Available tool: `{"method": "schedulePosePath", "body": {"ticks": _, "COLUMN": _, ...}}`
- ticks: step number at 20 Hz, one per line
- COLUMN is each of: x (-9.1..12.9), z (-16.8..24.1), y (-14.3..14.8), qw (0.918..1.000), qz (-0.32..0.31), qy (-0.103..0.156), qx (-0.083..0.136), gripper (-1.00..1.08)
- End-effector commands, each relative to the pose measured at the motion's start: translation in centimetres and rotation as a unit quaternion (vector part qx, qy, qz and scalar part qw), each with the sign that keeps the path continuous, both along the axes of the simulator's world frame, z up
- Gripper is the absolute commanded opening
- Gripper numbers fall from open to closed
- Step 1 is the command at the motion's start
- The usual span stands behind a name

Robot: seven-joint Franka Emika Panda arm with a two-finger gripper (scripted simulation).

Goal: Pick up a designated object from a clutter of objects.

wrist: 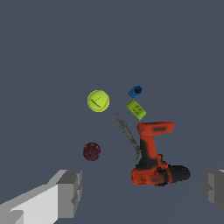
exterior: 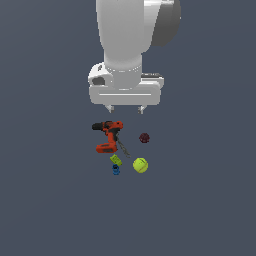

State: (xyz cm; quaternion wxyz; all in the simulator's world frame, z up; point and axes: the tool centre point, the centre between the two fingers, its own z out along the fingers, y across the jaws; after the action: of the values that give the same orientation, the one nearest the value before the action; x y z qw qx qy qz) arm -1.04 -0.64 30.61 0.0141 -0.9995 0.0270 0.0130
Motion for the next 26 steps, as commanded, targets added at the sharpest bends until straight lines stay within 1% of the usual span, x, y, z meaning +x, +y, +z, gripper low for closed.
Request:
{"method": "schedulePosePath", "body": {"ticks": 1, "x": 0.0, "z": 0.0, "y": 0.0, "qw": 1.0, "qz": 0.0, "qy": 0.0, "qx": 0.0, "gripper": 1.0}}
{"method": "schedulePosePath", "body": {"ticks": 12, "x": 0.2, "z": -0.7, "y": -1.1, "qw": 0.9999, "qz": 0.012, "qy": 0.002, "qx": 0.001, "gripper": 1.0}}
{"method": "schedulePosePath", "body": {"ticks": 18, "x": 0.2, "z": -0.8, "y": -1.0, "qw": 0.9999, "qz": 0.015, "qy": 0.002, "qx": 0.0, "gripper": 1.0}}
{"method": "schedulePosePath", "body": {"ticks": 26, "x": 0.2, "z": -2.4, "y": -0.4, "qw": 0.9983, "qz": 0.058, "qy": 0.0, "qx": -0.002, "gripper": 1.0}}
